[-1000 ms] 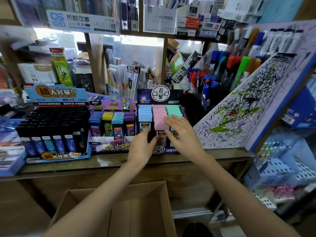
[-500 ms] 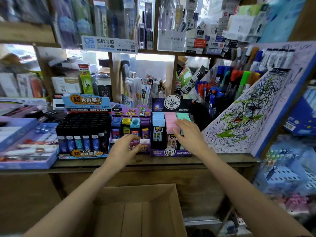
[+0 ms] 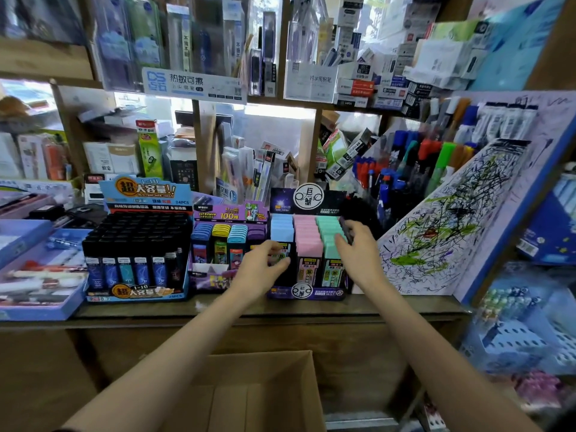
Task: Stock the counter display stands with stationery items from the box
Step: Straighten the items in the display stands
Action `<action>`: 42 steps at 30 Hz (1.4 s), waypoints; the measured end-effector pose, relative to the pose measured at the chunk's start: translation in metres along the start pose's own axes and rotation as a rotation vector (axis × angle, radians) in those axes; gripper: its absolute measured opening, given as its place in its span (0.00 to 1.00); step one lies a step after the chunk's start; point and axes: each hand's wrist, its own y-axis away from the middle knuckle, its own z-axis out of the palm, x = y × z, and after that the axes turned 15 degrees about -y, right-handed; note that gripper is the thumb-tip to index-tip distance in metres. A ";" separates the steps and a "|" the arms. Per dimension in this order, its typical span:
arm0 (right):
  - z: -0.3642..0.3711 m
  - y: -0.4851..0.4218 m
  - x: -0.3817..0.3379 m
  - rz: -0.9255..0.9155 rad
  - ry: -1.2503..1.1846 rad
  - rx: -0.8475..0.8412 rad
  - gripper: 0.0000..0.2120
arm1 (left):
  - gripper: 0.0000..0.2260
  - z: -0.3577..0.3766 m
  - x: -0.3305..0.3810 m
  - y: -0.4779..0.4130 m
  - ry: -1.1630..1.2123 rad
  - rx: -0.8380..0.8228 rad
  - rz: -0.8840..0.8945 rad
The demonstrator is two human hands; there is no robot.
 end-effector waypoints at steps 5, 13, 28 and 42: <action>0.000 0.009 0.009 0.065 -0.078 0.007 0.23 | 0.25 0.027 0.013 -0.013 0.078 -0.020 -0.091; 0.007 0.009 0.024 0.144 -0.243 -0.083 0.18 | 0.19 0.039 0.019 -0.017 0.009 0.054 -0.044; 0.017 -0.048 0.019 0.266 -0.219 -0.183 0.27 | 0.21 0.020 0.005 -0.015 -0.024 0.030 -0.017; 0.033 -0.058 -0.006 -0.160 0.676 -0.704 0.26 | 0.17 -0.025 -0.042 0.025 -0.149 0.035 0.123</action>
